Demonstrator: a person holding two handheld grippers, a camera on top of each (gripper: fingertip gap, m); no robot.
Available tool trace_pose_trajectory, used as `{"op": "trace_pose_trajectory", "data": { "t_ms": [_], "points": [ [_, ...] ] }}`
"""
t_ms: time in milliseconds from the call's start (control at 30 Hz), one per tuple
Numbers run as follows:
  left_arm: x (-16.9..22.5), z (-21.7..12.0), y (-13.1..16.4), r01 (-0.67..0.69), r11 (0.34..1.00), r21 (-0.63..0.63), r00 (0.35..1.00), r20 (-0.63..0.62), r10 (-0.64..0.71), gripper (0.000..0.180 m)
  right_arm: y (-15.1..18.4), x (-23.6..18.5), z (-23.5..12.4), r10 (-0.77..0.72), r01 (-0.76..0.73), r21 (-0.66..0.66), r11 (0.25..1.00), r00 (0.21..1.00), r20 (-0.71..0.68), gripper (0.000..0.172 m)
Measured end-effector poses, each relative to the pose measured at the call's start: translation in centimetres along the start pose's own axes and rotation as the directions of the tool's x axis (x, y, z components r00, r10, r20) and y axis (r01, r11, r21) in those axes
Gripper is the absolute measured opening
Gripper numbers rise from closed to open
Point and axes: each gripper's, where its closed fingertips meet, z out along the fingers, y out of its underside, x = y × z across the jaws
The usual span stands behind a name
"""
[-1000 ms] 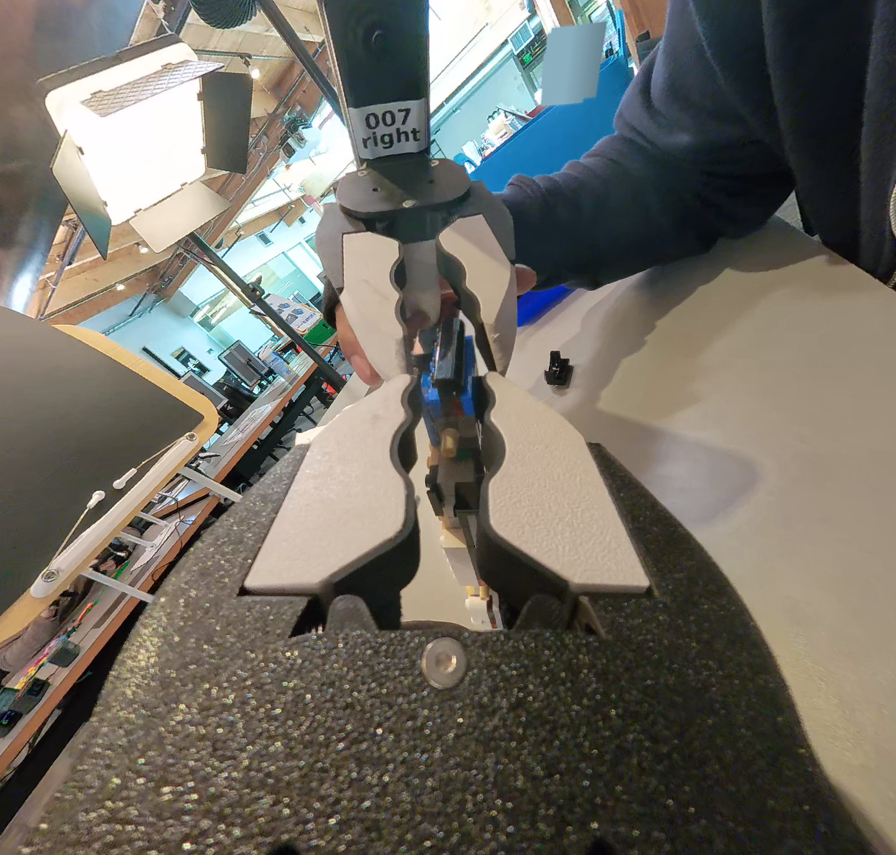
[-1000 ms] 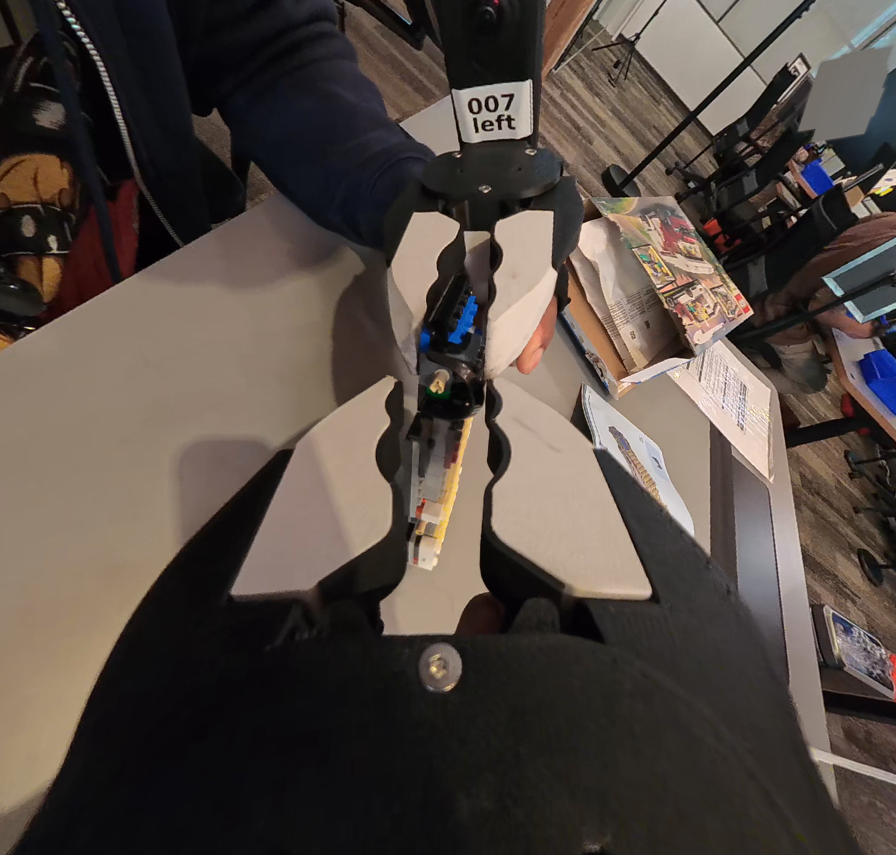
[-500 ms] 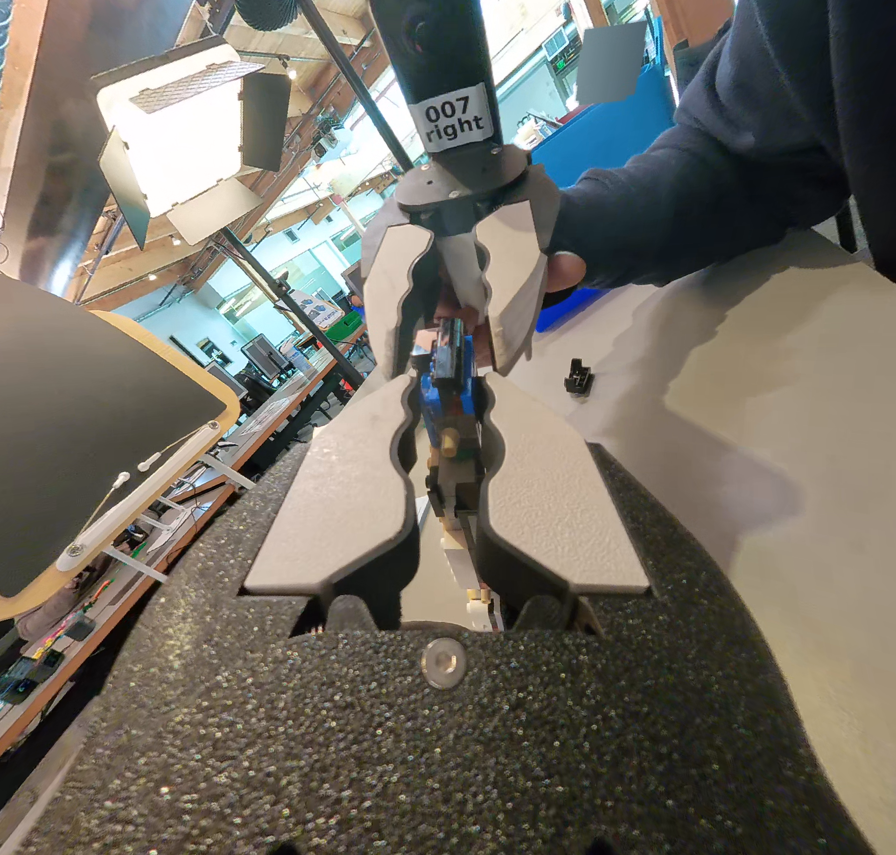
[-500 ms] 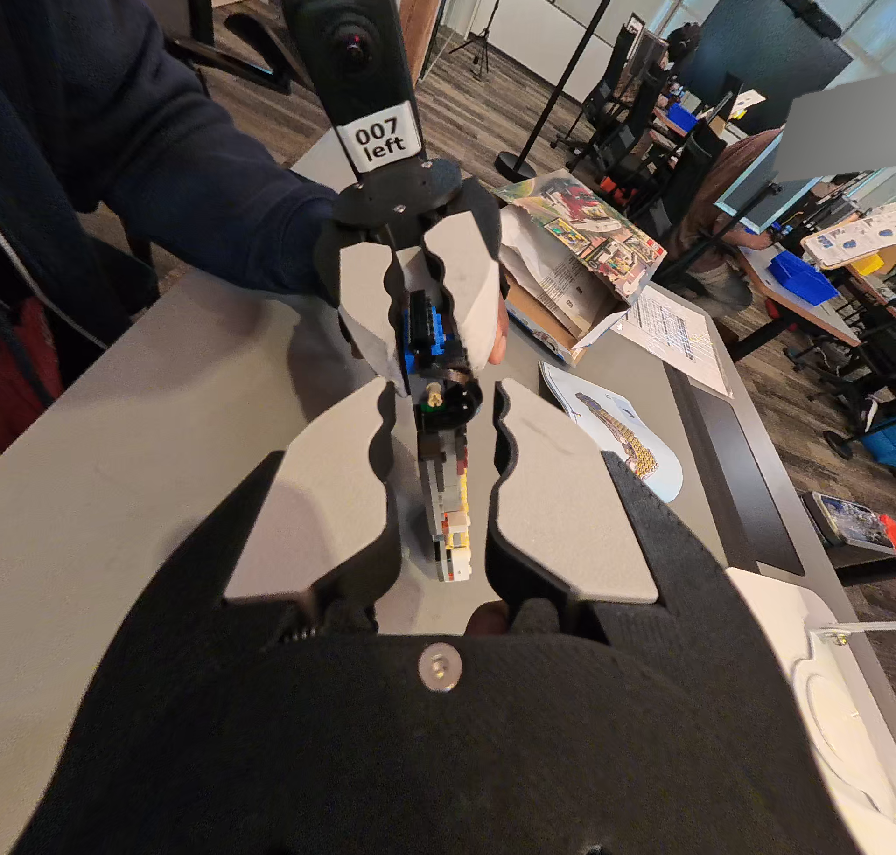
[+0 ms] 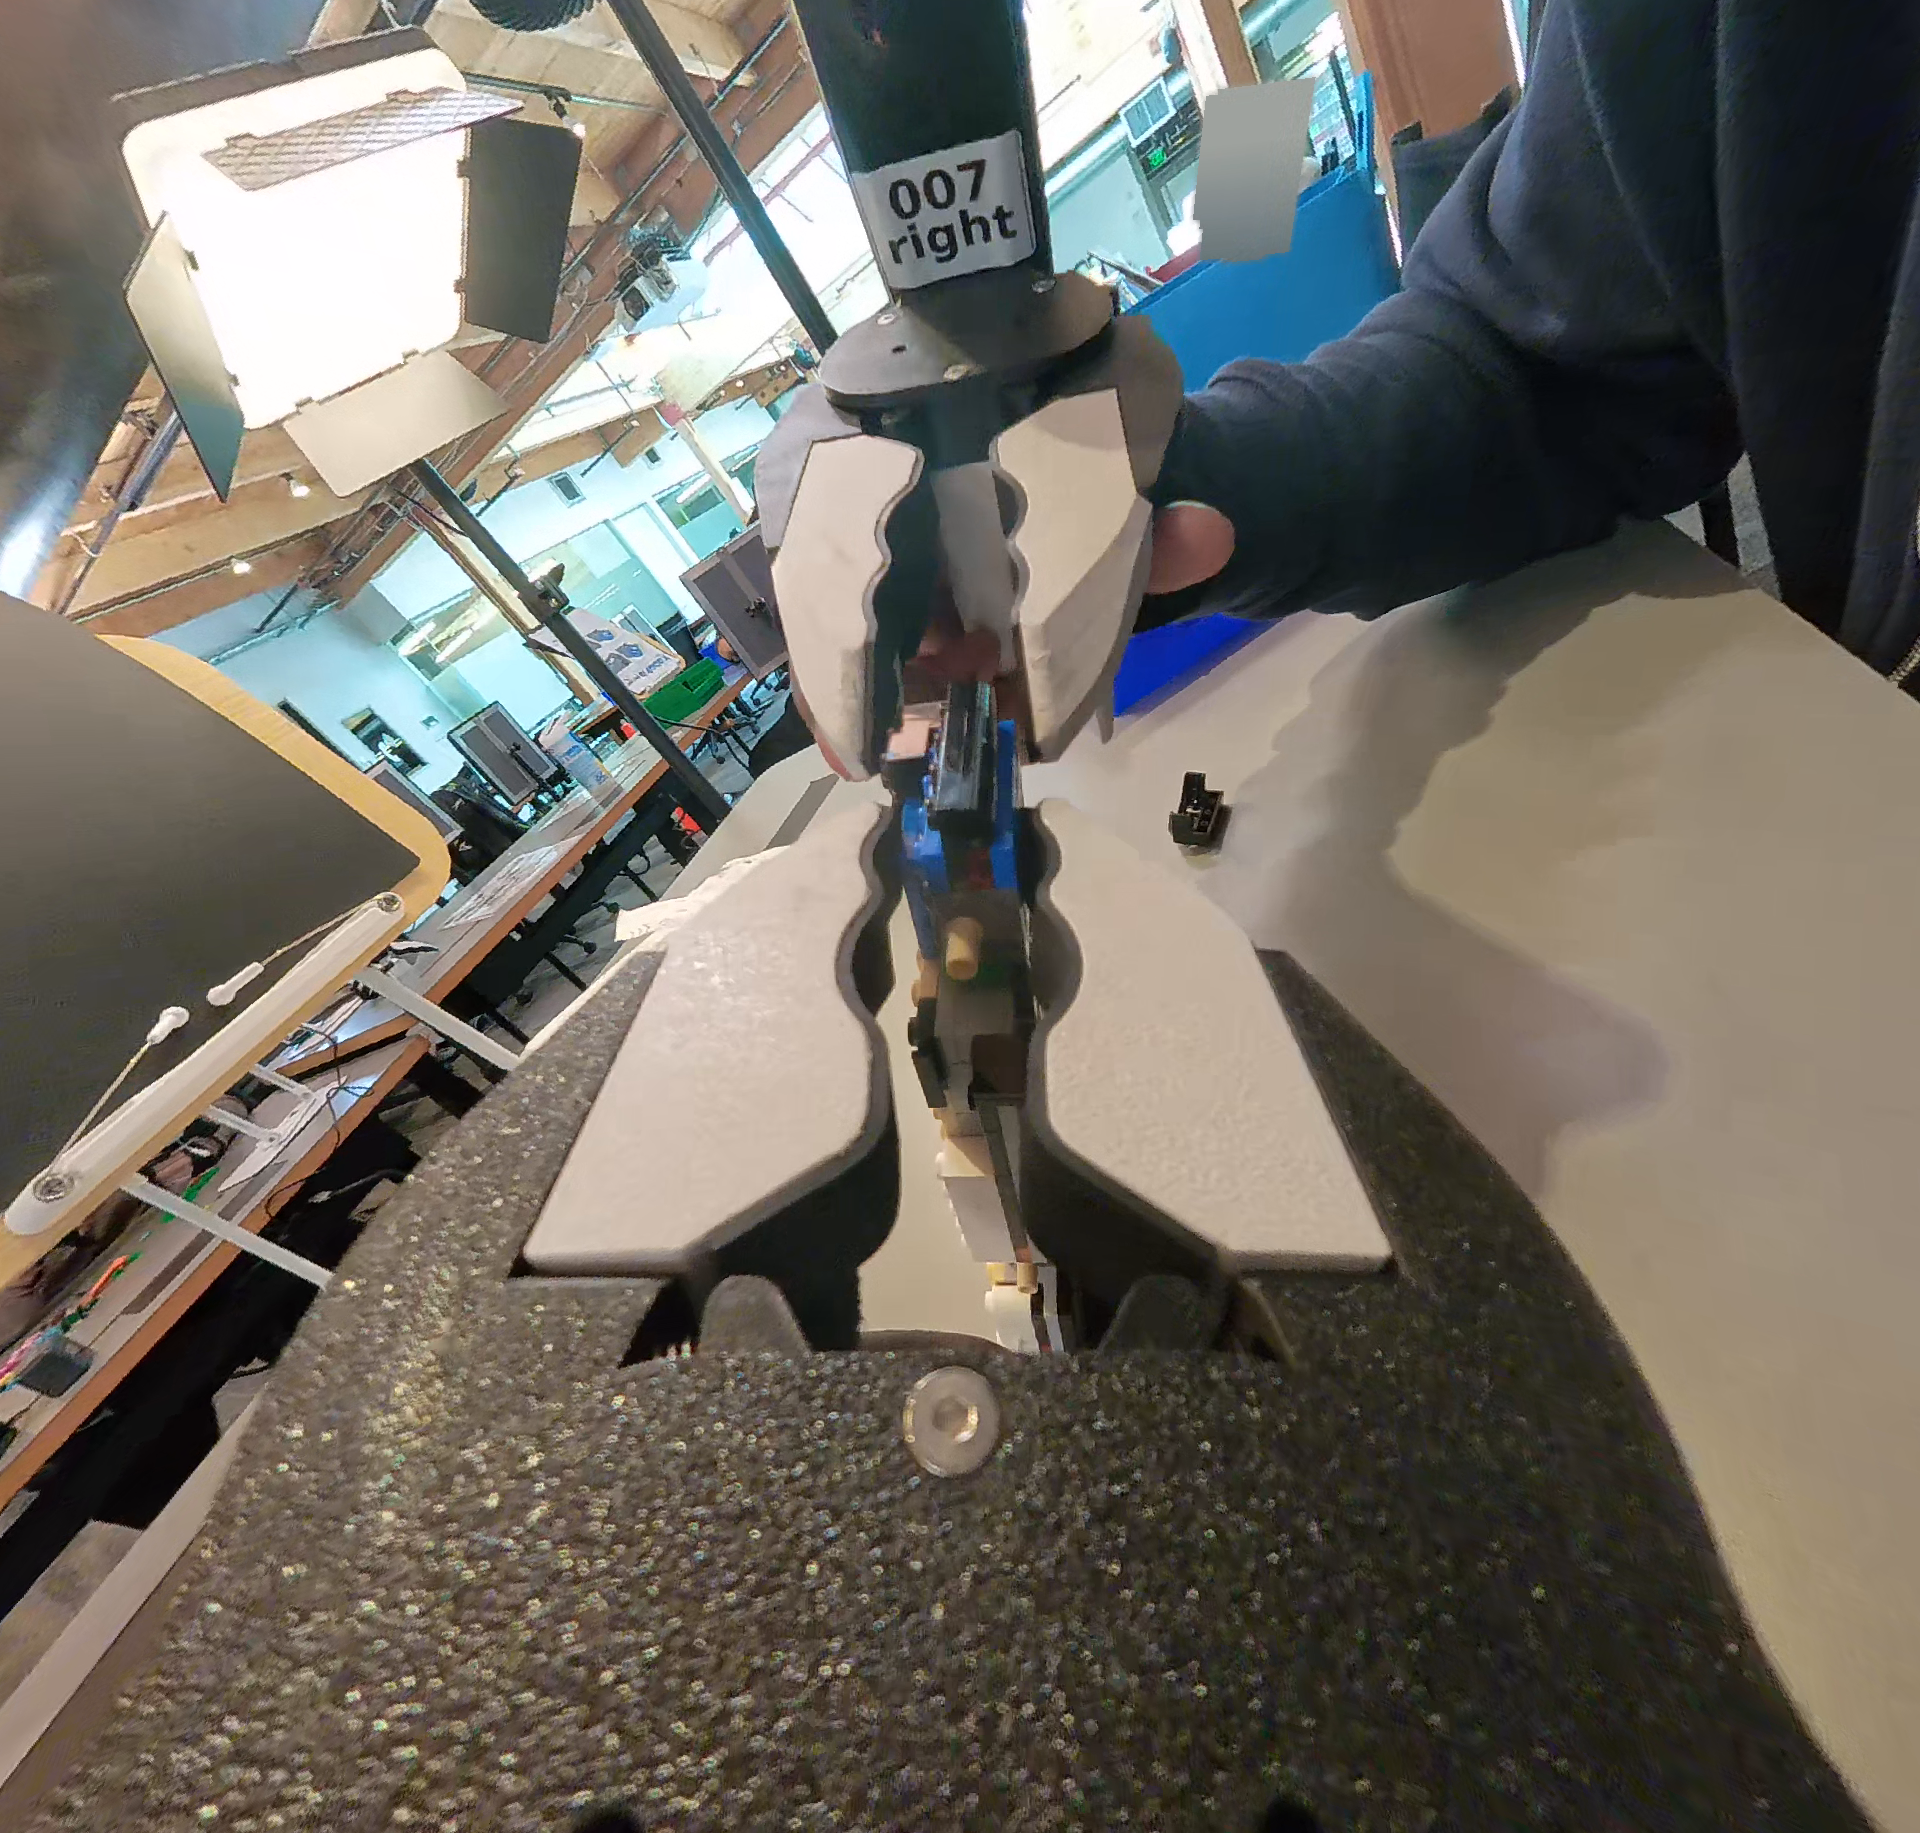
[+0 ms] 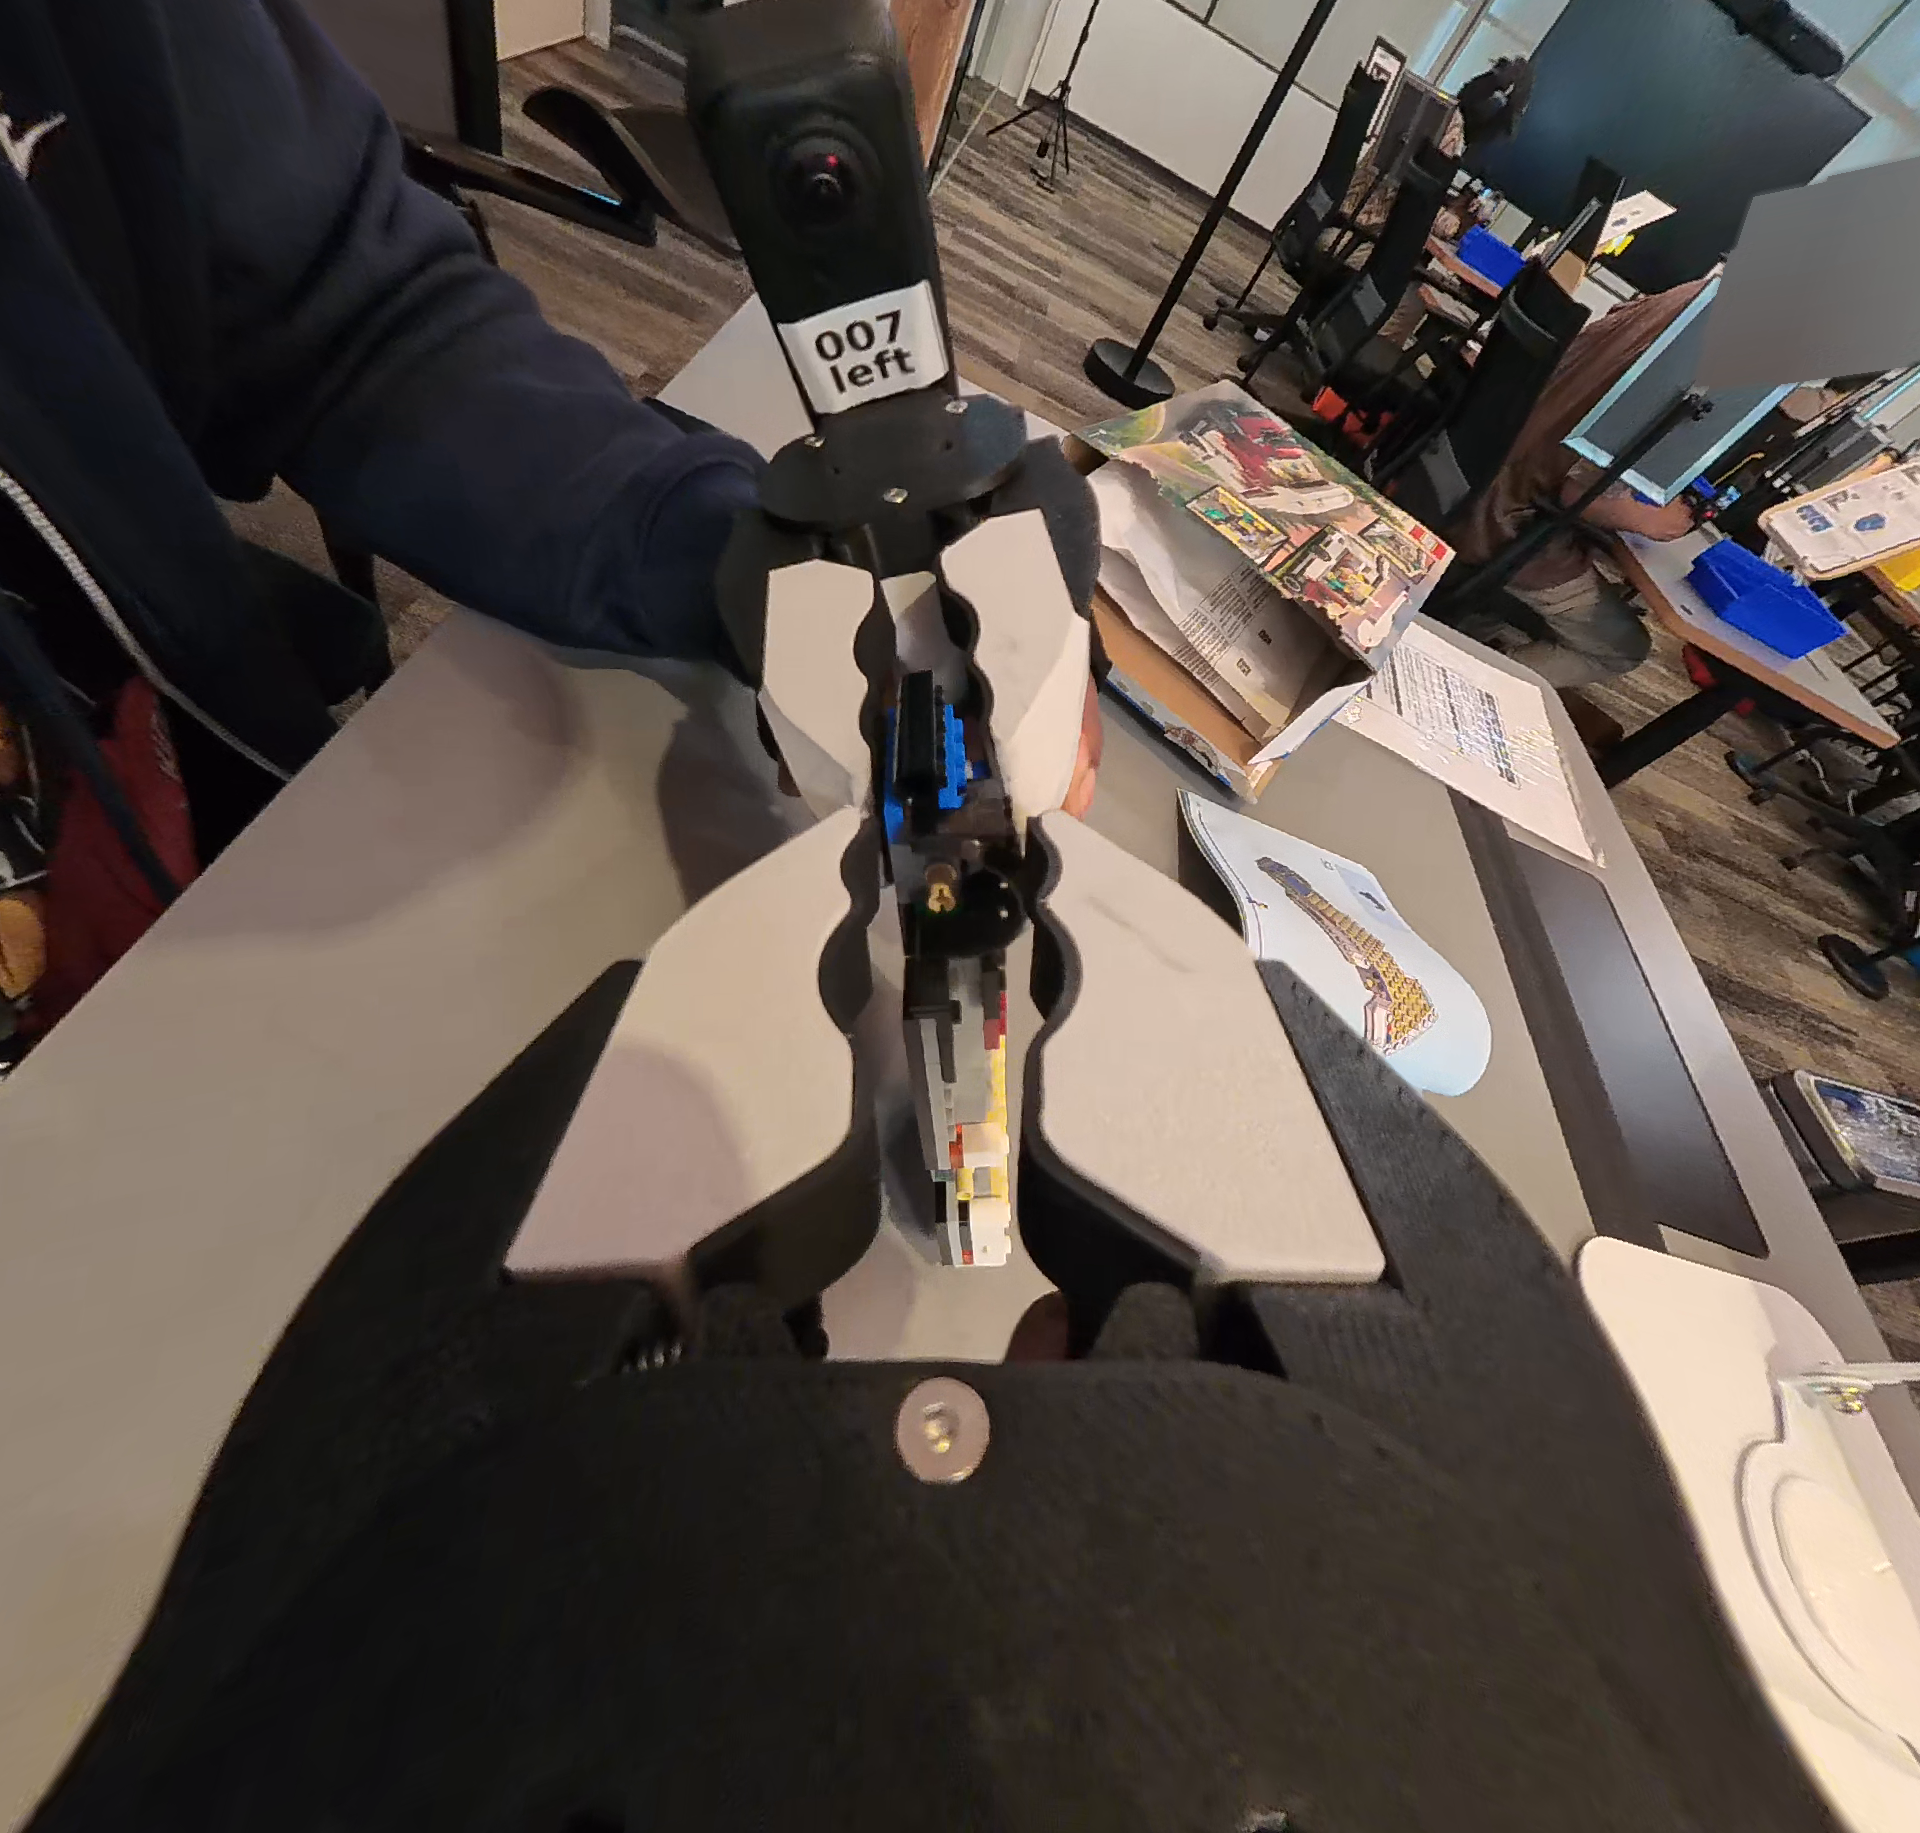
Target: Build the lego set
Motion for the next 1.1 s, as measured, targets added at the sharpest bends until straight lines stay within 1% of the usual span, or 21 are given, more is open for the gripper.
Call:
{"op": "trace_pose_trajectory", "data": {
  "t_ms": [167, 233, 467, 833, 1100],
  "points": [
    [0.3, 0.2, 0.3, -0.04, 0.998, -0.044, 0.999, -0.008, 0.04, 0.022, 0.3, -0.3, 0.2, -0.064, 0.064, -0.018, 0.998, 0.998, 0.005, 0.026],
    [0.3, 0.3, 0.4, -0.062, 0.996, -0.065, 0.998, -0.007, 0.061, 0.022, 0.6, -0.2, 0.3, -0.089, 0.089, -0.037, 0.995, 0.996, -0.004, 0.023],
    [0.5, 0.3, 0.8, -0.097, 0.99, -0.102, 0.995, -0.013, 0.096, 0.022, 0.9, -0.3, 0.4, -0.143, 0.143, -0.058, 0.988, 0.99, 0.003, 0.023],
    [0.8, 0.5, 0.8, -0.081, 0.991, -0.111, 0.996, -0.035, 0.077, 0.022, 1.0, -0.6, 0.5, -0.184, 0.185, -0.026, 0.982, 0.983, 0.026, 0.021],
    [0.8, 0.6, 0.8, -0.097, 0.989, -0.114, 0.995, -0.026, 0.095, 0.022, 1.1, -0.5, 0.6, -0.159, 0.16, -0.011, 0.987, 0.986, 0.042, 0.021]
  ]
}}
